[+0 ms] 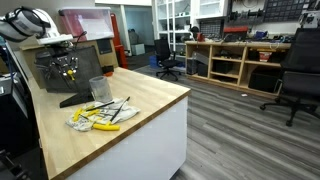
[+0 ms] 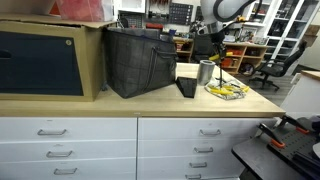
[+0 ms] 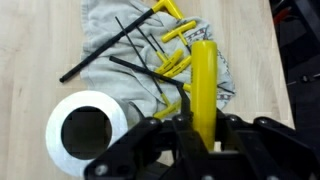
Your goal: Remove the yellow object from the black platform and put it on the table
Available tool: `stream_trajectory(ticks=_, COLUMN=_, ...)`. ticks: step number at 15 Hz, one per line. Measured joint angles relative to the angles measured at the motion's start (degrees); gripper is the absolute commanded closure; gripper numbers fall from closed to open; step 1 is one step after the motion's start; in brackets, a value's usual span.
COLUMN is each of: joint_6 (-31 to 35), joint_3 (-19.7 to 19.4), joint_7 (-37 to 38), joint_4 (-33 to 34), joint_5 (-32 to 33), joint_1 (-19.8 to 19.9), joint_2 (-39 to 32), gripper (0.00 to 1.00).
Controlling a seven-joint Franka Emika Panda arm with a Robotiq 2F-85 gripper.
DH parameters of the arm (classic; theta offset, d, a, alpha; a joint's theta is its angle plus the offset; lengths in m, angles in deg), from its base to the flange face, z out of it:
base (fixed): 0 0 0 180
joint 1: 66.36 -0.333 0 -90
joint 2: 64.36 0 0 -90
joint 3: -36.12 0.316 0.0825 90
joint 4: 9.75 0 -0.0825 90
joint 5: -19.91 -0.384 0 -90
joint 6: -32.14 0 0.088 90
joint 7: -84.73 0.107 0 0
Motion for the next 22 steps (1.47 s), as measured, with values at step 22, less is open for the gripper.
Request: stream_trajectory(ticks=22, joint_6=10.9, joint_3=-7.6, joint_7=52.6, joint_4=-28.7, joint_5=53.1, joint_1=4.3, joint_2=3.2, gripper=0.95)
